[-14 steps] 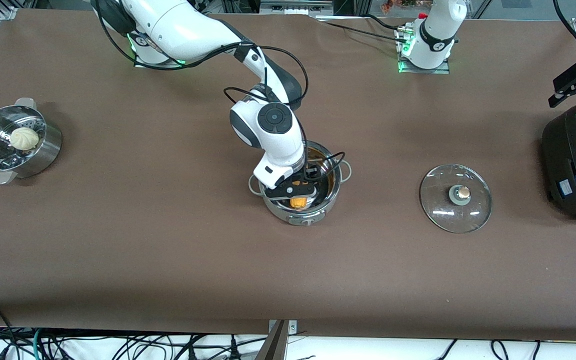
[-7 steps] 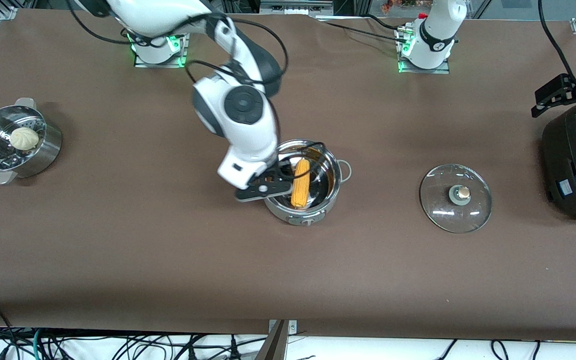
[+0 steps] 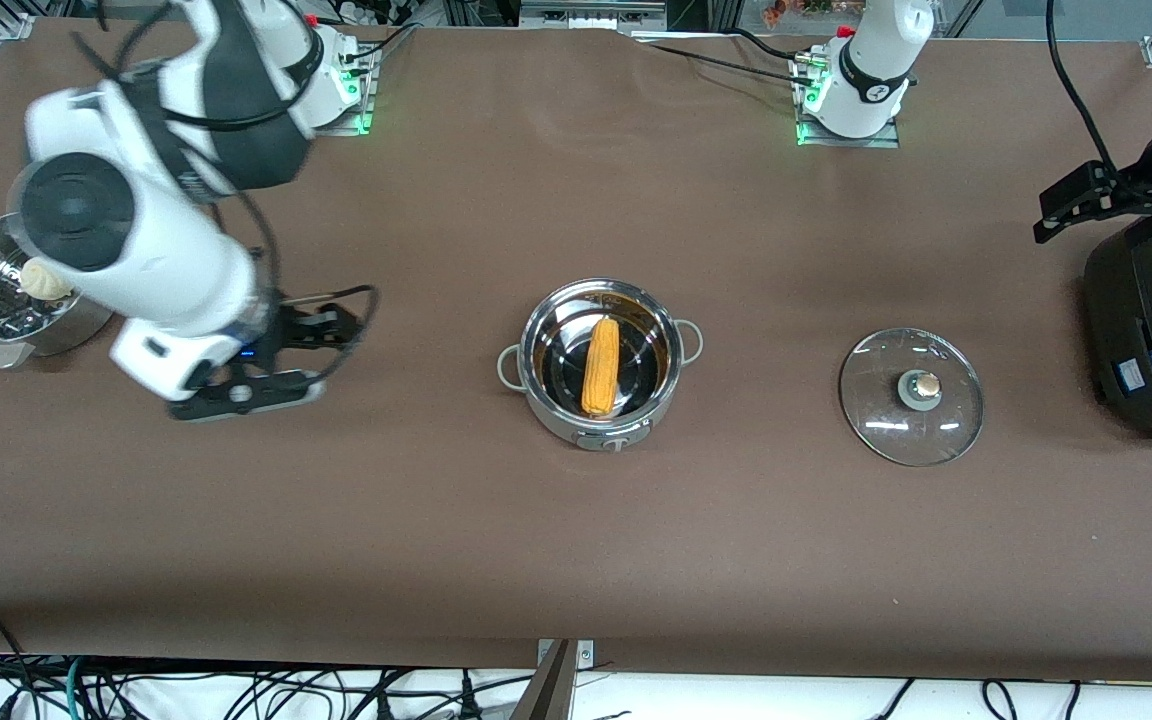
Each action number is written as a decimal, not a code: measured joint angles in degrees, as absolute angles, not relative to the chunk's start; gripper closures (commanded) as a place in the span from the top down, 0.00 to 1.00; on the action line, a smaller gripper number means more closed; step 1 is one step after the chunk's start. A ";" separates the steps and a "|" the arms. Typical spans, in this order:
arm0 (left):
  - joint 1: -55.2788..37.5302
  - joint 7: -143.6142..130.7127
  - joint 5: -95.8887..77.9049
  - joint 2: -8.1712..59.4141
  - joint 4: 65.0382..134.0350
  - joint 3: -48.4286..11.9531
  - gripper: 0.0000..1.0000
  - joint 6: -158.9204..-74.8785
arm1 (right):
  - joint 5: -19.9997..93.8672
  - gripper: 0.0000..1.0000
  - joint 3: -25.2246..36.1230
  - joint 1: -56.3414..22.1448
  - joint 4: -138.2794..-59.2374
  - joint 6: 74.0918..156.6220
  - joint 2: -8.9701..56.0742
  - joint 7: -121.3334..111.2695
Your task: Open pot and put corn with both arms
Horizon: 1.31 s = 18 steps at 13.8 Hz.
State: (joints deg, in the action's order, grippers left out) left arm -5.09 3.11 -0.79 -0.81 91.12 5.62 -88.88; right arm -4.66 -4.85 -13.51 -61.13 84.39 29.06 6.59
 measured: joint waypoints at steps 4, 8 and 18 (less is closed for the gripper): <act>-5.13 3.05 -0.99 -0.41 91.08 5.58 1.00 -88.88 | -1.44 1.00 1.53 -8.81 -63.72 82.61 25.46 0.01; -5.06 2.90 -1.01 -0.37 91.02 5.54 1.00 -88.87 | 3.12 1.00 1.81 -0.35 -75.93 89.02 16.90 -3.15; -4.63 2.82 -1.01 -0.22 91.05 5.82 1.00 -87.66 | -0.20 1.00 1.43 0.66 -96.29 90.73 -1.47 -2.83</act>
